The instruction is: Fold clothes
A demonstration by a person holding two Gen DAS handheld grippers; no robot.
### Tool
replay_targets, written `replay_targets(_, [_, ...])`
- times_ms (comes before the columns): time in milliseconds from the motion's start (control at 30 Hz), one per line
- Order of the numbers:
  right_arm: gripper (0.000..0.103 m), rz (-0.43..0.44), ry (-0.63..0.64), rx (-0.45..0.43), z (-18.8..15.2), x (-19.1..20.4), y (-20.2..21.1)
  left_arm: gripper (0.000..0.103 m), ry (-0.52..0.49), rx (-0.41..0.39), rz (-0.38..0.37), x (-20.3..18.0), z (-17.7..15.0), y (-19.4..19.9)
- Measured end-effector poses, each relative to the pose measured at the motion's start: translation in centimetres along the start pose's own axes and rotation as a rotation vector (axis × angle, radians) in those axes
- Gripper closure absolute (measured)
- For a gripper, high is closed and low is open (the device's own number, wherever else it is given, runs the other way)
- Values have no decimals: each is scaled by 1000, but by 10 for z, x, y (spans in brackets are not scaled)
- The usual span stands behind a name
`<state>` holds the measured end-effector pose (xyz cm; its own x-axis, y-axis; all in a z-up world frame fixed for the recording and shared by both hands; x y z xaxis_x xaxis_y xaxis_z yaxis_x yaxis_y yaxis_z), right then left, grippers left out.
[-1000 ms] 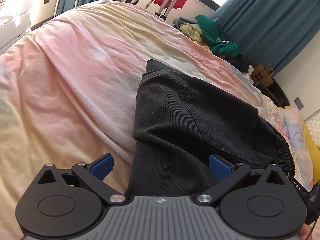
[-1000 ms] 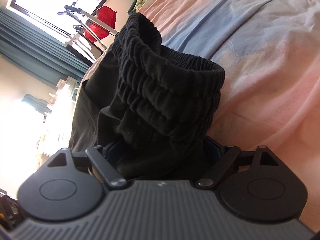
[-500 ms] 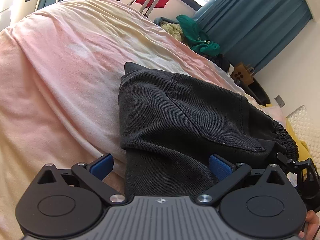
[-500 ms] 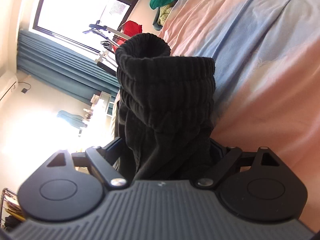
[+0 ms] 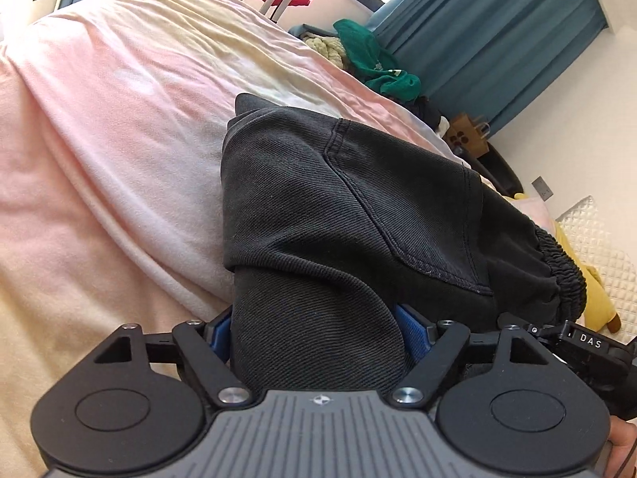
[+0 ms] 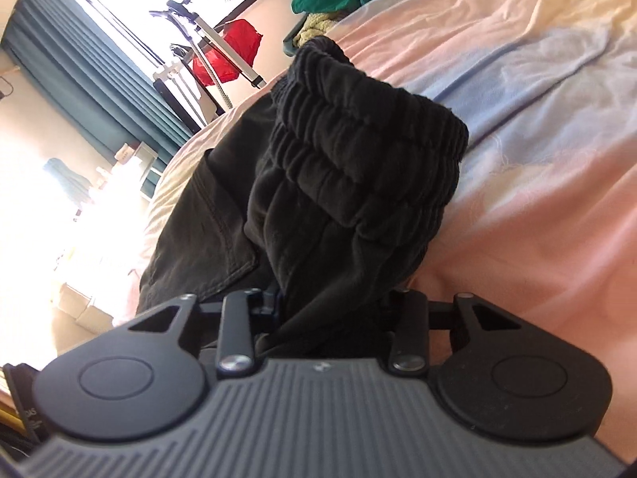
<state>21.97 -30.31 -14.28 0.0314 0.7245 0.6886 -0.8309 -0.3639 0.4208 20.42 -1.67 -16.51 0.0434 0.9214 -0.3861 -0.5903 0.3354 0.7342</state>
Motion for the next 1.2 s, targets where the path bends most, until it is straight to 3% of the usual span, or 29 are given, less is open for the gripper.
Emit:
replay_targets(133, [68, -114, 363, -65, -18, 52, 12, 23, 99, 20, -31, 12, 0, -2])
replay_targets(300, [68, -157, 574, -102, -33, 88, 14, 23, 175, 28, -58, 22, -1, -9])
replay_targets(433, [68, -158, 542, -96, -26, 85, 12, 23, 112, 5, -28, 12, -6, -9])
replay_targets(633, [68, -84, 255, -75, -9, 43, 9, 32, -2, -56, 43, -11, -13, -5])
replay_targets(767, [68, -59, 160, -72, -7, 28, 6, 41, -17, -83, 74, -21, -19, 1])
replay_targets(1000, [69, -43, 170, -107, -8, 35, 8, 57, -31, -145, 137, -32, -21, 31])
replay_targets(1200, [72, -11, 188, -145, 0, 51, 18, 63, -91, -206, 217, -55, -22, 65])
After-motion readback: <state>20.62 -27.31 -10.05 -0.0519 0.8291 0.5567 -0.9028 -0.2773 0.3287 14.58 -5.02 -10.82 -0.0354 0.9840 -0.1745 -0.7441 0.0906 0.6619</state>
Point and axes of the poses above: each gripper's, at about its wrist camera, not at the fingertips, and y roughly against the way its jaws point, x to its left, z to its top, the point moved 5 cm from there along -y, roughly the way its jaws point, and after that the axes turned 14 degrees about z, right-handed, at the moved point
